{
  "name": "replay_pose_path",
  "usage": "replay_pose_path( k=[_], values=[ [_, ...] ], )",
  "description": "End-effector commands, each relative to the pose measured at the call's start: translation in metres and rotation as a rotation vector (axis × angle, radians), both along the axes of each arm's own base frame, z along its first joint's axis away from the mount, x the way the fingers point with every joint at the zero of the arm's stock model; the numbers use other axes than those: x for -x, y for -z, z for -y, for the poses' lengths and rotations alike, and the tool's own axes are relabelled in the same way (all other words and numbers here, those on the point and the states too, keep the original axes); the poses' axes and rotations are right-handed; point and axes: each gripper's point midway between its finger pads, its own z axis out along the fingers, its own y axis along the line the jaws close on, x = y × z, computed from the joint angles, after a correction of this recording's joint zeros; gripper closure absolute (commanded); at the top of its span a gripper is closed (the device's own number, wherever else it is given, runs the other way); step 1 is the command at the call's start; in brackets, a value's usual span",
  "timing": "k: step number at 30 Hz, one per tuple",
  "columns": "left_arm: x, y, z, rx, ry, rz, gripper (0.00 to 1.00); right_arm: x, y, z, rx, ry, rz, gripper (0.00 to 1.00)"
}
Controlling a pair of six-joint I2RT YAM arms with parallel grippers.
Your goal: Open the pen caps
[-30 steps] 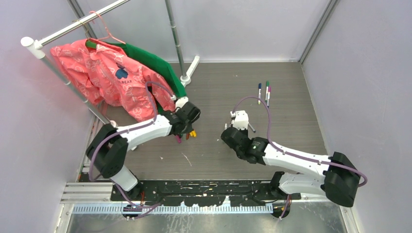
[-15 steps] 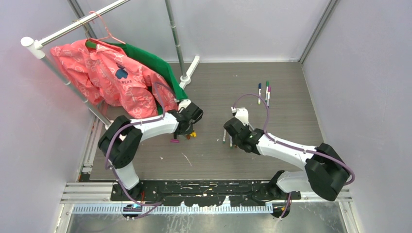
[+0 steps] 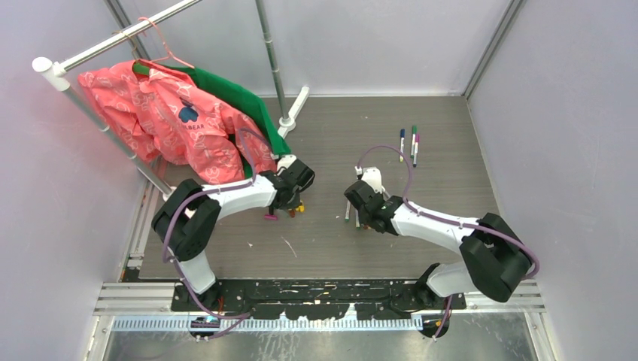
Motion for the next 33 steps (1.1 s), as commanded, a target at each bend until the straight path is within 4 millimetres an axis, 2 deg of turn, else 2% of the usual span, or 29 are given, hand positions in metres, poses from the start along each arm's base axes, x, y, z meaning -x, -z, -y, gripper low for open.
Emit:
replay_pose_path(
  k=[1,4,8,10,15,18,22,28,33],
  values=[
    [-0.006,-0.012,0.005,0.053,-0.010,0.041,0.84,-0.015,-0.012,-0.012,-0.041,0.001,0.037,0.84],
    [-0.005,-0.012,0.005,0.054,-0.013,0.040,0.83,-0.015,-0.010,-0.012,-0.039,0.005,0.031,0.76],
    [-0.004,-0.012,0.004,0.055,-0.016,0.040,0.80,-0.016,-0.010,-0.010,-0.038,0.010,0.028,0.70],
    [-0.003,-0.012,0.003,0.054,-0.018,0.040,0.76,-0.016,-0.009,-0.010,-0.039,0.011,0.027,0.70],
    [-0.002,-0.015,0.000,0.057,-0.025,0.045,0.76,-0.017,-0.012,-0.010,-0.046,0.012,0.034,0.68],
    [0.000,-0.017,-0.002,0.060,-0.032,0.051,0.68,-0.018,-0.019,-0.011,-0.055,0.011,0.053,0.67],
    [0.000,-0.024,-0.002,0.075,-0.034,0.066,0.65,-0.023,-0.034,-0.010,-0.064,0.019,0.091,0.64],
    [-0.006,-0.048,0.002,0.115,-0.033,0.122,0.50,-0.050,-0.066,-0.005,-0.074,0.081,0.162,0.59],
    [-0.012,-0.074,0.010,0.182,-0.019,0.184,0.37,-0.088,-0.085,0.017,-0.095,0.179,0.200,0.58]
  ],
)
